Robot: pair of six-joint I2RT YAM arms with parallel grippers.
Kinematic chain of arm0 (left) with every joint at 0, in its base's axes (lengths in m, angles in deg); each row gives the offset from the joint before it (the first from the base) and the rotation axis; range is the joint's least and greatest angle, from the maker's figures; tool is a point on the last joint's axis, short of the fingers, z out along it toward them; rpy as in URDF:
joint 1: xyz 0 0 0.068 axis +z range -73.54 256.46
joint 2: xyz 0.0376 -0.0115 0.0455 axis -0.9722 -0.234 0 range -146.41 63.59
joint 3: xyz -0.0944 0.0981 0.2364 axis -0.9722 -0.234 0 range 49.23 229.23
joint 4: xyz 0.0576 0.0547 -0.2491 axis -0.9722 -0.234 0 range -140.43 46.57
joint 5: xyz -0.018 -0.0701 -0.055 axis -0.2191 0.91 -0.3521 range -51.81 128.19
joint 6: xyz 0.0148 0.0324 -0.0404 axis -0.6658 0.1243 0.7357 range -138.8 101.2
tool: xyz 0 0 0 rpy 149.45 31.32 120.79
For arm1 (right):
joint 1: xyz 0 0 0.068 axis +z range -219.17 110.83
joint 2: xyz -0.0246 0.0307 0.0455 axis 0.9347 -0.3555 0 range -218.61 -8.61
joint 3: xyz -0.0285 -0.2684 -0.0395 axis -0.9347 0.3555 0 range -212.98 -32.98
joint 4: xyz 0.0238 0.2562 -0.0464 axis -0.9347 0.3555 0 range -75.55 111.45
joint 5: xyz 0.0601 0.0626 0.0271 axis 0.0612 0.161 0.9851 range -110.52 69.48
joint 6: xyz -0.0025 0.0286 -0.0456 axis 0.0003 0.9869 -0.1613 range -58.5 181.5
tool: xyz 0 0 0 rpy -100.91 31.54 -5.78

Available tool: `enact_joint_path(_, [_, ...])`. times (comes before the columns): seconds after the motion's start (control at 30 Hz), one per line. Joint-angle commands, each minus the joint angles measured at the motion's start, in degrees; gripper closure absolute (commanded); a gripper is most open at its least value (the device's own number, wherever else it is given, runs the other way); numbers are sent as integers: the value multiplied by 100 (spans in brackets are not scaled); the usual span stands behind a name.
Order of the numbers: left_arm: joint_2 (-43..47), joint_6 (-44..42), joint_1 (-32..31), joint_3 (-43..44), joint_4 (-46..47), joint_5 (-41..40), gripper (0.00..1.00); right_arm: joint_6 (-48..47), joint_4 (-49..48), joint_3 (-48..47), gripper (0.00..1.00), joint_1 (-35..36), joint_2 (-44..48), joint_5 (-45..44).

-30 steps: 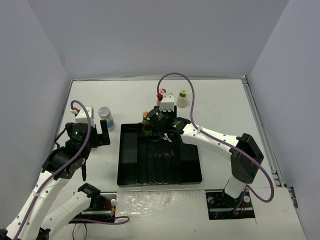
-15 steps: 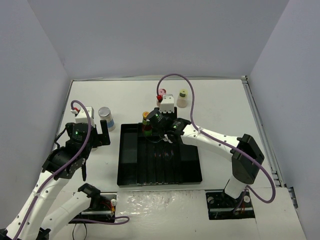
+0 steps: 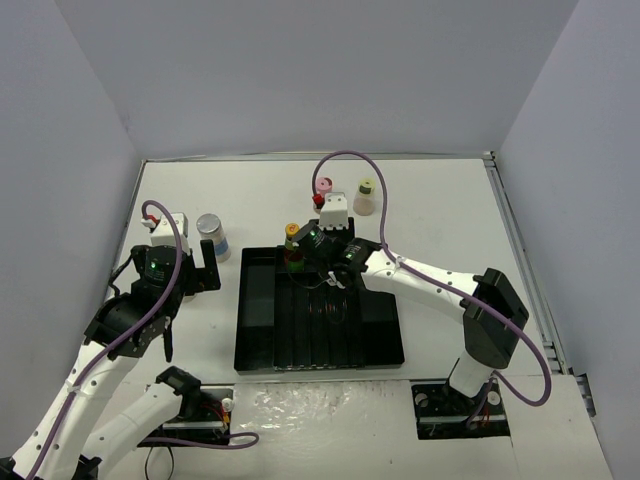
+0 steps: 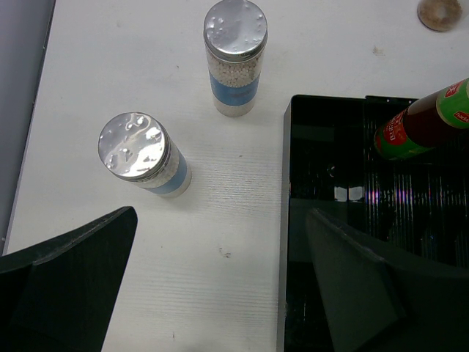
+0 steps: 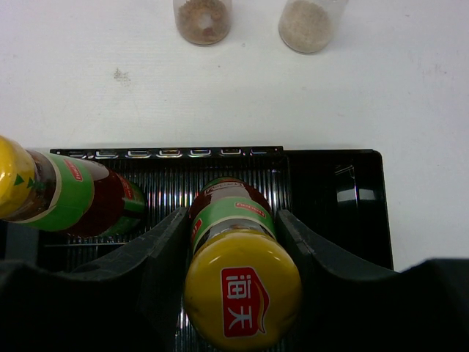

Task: Organize the condiment bottles

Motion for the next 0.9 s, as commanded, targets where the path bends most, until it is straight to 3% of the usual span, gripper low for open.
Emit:
enact_joint_path(0.0, [-58,-31,48,74,266,-98,3,129,-348,-219,100,55,111,-557])
enact_joint_path(0.6, [-32,-64,54,61,245,-102,3,-91,-1025,-202,99,-243,-476,-380])
enact_joint_path(0.73, [-35,-67,54,67,257,-102,3,-47,-1022,-147,76,-240,-446,-372])
enact_joint_path(0.87, [-49,-75,48,63,257,-109,3,-25,-948,-121,66,-229,-331,-363])
